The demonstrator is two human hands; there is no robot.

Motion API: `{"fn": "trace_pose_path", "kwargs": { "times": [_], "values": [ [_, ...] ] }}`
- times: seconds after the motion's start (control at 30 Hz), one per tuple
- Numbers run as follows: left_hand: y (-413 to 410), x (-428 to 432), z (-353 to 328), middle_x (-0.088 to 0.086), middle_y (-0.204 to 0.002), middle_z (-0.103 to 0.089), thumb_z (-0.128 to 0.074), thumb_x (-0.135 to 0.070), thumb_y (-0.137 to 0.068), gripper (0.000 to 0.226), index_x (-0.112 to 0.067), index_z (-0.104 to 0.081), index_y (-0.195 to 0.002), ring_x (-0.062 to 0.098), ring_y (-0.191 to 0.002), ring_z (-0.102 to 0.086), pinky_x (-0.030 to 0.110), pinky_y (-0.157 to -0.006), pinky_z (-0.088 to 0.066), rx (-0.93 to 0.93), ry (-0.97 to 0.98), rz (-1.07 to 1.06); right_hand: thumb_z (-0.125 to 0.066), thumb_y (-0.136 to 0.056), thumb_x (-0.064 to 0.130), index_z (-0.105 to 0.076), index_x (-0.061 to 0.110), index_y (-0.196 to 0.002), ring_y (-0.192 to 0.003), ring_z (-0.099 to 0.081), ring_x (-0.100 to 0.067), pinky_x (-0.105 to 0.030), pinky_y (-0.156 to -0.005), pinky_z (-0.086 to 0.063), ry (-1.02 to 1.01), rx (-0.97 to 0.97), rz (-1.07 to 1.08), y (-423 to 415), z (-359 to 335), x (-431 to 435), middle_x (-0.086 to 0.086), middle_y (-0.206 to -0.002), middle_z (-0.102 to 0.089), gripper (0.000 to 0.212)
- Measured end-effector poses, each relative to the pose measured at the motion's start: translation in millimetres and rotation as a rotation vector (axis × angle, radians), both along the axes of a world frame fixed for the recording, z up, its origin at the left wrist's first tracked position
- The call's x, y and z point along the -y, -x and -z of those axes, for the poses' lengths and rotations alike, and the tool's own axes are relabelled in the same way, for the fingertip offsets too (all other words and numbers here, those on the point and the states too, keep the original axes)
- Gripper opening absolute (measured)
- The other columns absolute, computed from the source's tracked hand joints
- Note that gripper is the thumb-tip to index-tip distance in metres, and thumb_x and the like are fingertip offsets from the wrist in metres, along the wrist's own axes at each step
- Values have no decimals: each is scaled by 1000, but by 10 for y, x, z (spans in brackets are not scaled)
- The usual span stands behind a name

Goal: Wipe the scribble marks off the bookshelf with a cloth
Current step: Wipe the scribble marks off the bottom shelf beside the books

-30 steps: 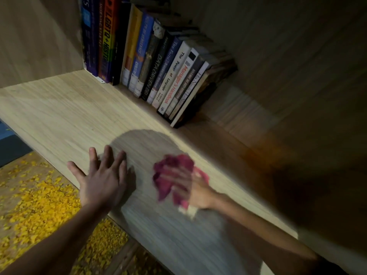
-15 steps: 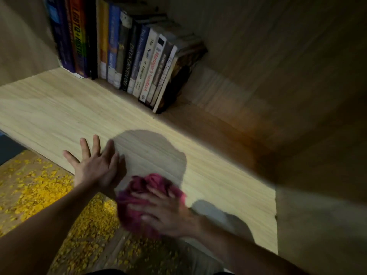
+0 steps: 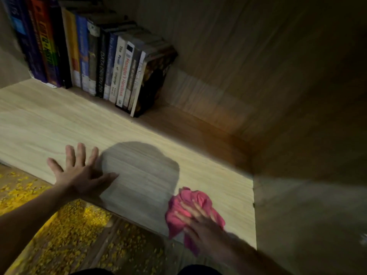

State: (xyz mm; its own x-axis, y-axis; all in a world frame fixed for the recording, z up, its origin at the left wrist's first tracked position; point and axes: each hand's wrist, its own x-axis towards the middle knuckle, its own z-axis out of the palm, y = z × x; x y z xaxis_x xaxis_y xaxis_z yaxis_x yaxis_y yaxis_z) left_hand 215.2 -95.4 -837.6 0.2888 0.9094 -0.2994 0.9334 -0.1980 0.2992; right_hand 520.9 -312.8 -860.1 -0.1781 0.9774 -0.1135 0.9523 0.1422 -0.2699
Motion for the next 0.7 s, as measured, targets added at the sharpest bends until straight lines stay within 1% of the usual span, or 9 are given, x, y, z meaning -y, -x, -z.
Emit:
{"fn": "trace_pose_path", "kwargs": {
  "times": [0.03, 0.1, 0.2, 0.23, 0.3, 0.37, 0.5, 0.57, 0.7],
  "values": [
    [-118, 46, -36, 11, -157, 23, -6, -94, -41, 133, -24, 3, -154, 29, -140, 30, 62, -103, 23, 29, -14, 47, -12, -99, 58, -4, 66, -138, -148, -2, -16, -64, -112, -18, 12, -6, 45, -187, 5, 78, 22, -157, -4, 41],
    [-468, 147, -96, 9, -155, 26, -2, -89, -42, 130, -22, 8, -153, 25, -139, 32, 60, -105, 22, 71, -41, 159, -5, -96, 64, 0, 65, -139, -147, -4, -16, -66, -110, -16, 6, 19, 201, -583, -15, 47, 26, -156, 2, 44],
    [-1083, 257, -93, 5, -151, 33, 11, -92, -35, 133, -22, 19, -148, 20, -133, 36, 59, -109, 15, 94, -92, 255, 7, -80, 78, -2, 50, -141, -146, 4, -11, -57, -115, -12, -17, 2, 578, -950, -102, -278, 19, -156, 2, 67],
    [-1260, 287, -62, 5, -152, 32, 15, -95, -32, 135, -23, 21, -147, 22, -135, 35, 60, -109, 15, 100, -101, 286, 2, -84, 73, 1, 46, -142, -147, 2, -12, -54, -116, -11, -25, 18, 675, -948, -137, -358, 13, -159, -1, 63],
    [-1517, 346, 23, 5, -155, 28, 10, -94, -43, 126, -27, 17, -150, 28, -141, 29, 62, -108, 14, 65, -113, 346, -13, -99, 53, -1, 43, -148, -148, 0, -18, -51, -116, -7, 8, 43, 835, -809, -95, -304, 8, -161, 0, 51],
    [-1636, 342, 134, 2, -158, 23, 5, -86, -51, 115, -31, 11, -152, 29, -143, 24, 64, -108, 13, 31, -142, 355, -20, -103, 43, -6, 40, -151, -148, 2, -20, -51, -116, -3, 43, 42, 929, -653, -72, -55, 6, -161, 4, 50],
    [-1707, 297, 295, -1, -160, 17, 10, -86, -54, 109, -36, 9, -151, 29, -145, 19, 64, -108, 11, 2, -212, 295, -18, -102, 43, -10, 36, -152, -147, 2, -16, -45, -117, 3, 7, 113, 999, -594, -1, 203, 5, -161, 2, 52],
    [-1708, 305, 286, -2, -160, 15, 10, -87, -55, 109, -36, 7, -151, 28, -146, 17, 64, -109, 9, -8, -205, 285, -21, -102, 42, -15, 31, -152, -147, -3, -20, -44, -118, 2, 4, 147, 1046, -731, 10, -1, 0, -161, -5, 52],
    [-1691, 329, 300, -1, -160, 16, 11, -87, -57, 107, -37, 7, -152, 27, -146, 17, 64, -109, 10, 25, -224, 286, -25, -103, 37, -20, 23, -152, -146, -8, -26, -43, -117, -6, 11, 87, 1136, -1146, -22, -606, -9, -159, -12, 51]
  ]
}}
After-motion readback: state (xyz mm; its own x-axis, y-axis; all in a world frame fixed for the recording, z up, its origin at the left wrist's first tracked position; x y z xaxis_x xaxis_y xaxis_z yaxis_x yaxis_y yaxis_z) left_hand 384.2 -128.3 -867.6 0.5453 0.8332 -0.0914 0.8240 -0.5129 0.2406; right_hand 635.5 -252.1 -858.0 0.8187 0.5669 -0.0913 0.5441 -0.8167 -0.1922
